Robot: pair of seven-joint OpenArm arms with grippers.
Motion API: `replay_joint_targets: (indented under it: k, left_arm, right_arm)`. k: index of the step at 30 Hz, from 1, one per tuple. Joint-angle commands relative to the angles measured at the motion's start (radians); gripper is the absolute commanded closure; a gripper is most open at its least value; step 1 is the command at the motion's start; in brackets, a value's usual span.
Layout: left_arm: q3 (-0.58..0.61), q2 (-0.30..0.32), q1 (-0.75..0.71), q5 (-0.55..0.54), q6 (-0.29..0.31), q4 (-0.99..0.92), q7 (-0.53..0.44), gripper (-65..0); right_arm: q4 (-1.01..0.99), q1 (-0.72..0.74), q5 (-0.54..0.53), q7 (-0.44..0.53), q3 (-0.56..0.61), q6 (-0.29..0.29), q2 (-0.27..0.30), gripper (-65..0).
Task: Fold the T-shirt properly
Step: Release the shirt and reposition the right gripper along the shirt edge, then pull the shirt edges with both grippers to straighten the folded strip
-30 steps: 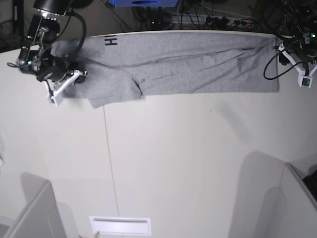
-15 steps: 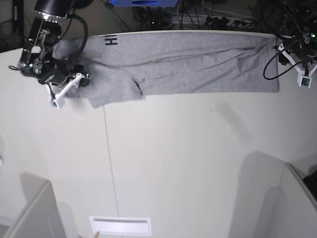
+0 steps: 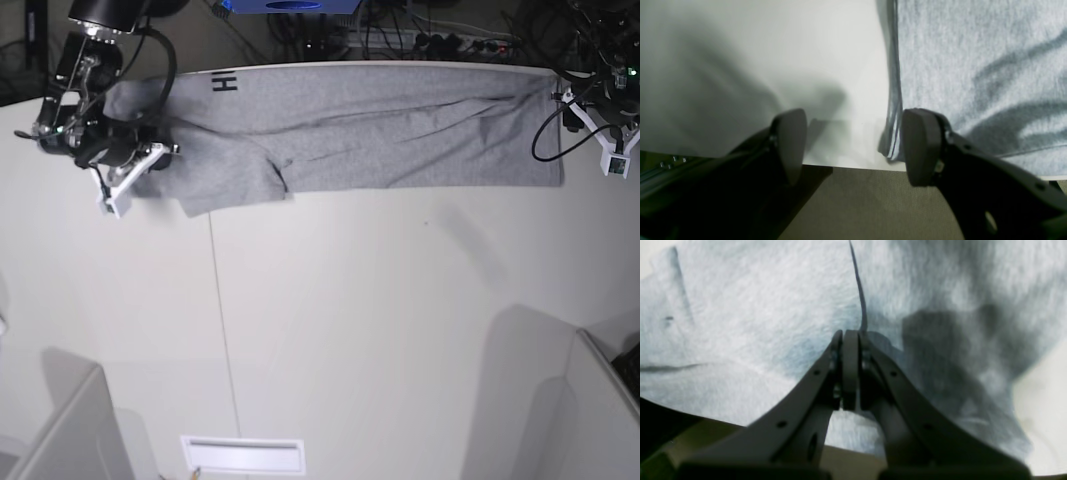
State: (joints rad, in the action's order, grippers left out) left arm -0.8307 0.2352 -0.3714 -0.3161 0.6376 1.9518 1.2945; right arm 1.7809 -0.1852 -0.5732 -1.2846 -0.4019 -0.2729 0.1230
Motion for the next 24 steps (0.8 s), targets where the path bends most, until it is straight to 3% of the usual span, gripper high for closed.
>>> replay_joint_targets:
  k: [1, 7, 14, 17, 24]
  left_arm:
    - [-0.008, 0.016, -0.001, -0.001, 0.008, 0.013, -0.008, -43.4]
    - [-0.008, 0.016, -0.001, -0.001, 0.008, 0.013, -0.008, -43.4]
    - [-0.008, 0.016, -0.001, -0.001, 0.008, 0.013, -0.008, -43.4]
    - [-0.008, 0.017, -0.001, -0.001, 0.008, 0.011, -0.008, -43.4]
    - [-0.003, 0.017, 0.001, 0.001, 0.008, 0.011, -0.008, -43.4]
  right_arm:
    - [0.050, 0.005, -0.020, 0.001, -0.005, -0.006, 0.008, 0.0]
    - [0.149, -0.035, -0.041, -0.048, -0.007, -0.006, 0.007, 0.0]
    - [0.168, -0.136, -0.288, -0.054, -0.121, -0.006, 0.014, 0.0]
    - [0.184, -0.173, -0.348, -0.054, -0.162, -0.006, 0.017, 0.0]
    - [0.201, -0.219, -0.359, -0.056, -0.168, -0.004, 0.016, 0.0]
